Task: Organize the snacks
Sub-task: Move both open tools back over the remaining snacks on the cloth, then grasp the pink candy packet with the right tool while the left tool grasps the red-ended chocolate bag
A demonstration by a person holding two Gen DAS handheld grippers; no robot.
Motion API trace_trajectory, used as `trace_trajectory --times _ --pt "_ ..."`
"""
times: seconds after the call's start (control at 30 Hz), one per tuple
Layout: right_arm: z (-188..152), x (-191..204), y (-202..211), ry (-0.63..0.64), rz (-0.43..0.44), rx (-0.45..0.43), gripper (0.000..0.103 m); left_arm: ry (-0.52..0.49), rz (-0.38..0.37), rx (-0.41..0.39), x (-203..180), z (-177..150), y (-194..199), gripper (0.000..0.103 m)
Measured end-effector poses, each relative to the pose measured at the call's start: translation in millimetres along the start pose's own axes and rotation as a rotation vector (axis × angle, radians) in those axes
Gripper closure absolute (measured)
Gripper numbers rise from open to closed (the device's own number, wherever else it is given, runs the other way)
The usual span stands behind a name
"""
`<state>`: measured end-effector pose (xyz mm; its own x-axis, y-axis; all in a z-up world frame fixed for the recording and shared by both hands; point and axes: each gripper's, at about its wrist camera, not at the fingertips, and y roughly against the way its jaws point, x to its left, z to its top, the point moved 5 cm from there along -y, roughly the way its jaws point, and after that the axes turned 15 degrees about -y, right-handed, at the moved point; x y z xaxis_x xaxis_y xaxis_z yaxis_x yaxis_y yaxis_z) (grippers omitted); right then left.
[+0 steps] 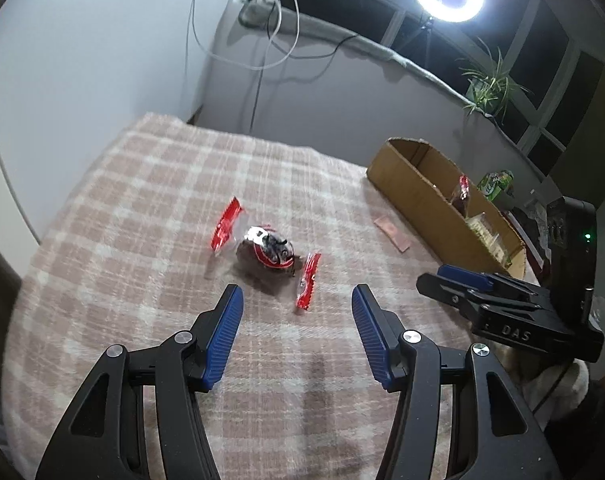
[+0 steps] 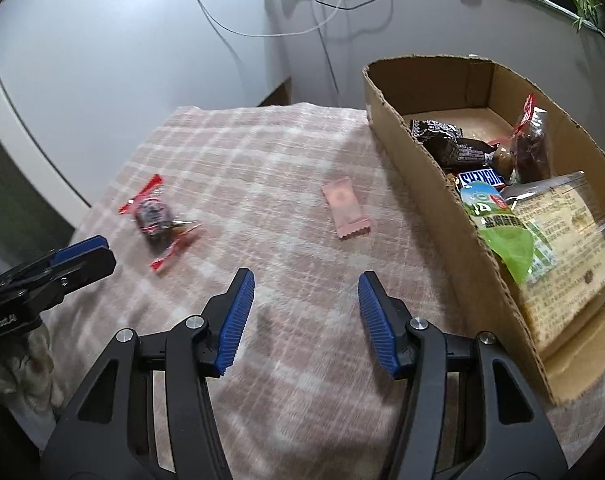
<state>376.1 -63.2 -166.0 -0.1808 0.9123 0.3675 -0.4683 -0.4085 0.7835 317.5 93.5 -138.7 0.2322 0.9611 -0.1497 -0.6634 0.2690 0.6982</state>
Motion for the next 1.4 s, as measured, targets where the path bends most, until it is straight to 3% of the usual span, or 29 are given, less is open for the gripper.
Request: trace_trajectory --times 0.37,0.73,1.0,1.17,1.4 --pt "15 8 -31 0.032 -0.102 -0.019 0.046 0.051 -0.058 0.034 17 1 -29 0.047" --pt "31 10 -41 0.016 -0.099 -0.039 0.050 0.056 -0.087 0.024 25 8 -38 0.047" --pt "35 14 -47 0.033 -0.149 -0.064 0.053 0.059 -0.101 0.018 30 10 -44 0.047" --pt "32 36 -54 0.106 -0.053 -0.011 0.053 0.062 -0.110 0.012 30 10 -44 0.047" --pt "40 35 -48 0.106 -0.116 -0.068 0.053 0.073 -0.121 0.007 34 8 -41 0.047"
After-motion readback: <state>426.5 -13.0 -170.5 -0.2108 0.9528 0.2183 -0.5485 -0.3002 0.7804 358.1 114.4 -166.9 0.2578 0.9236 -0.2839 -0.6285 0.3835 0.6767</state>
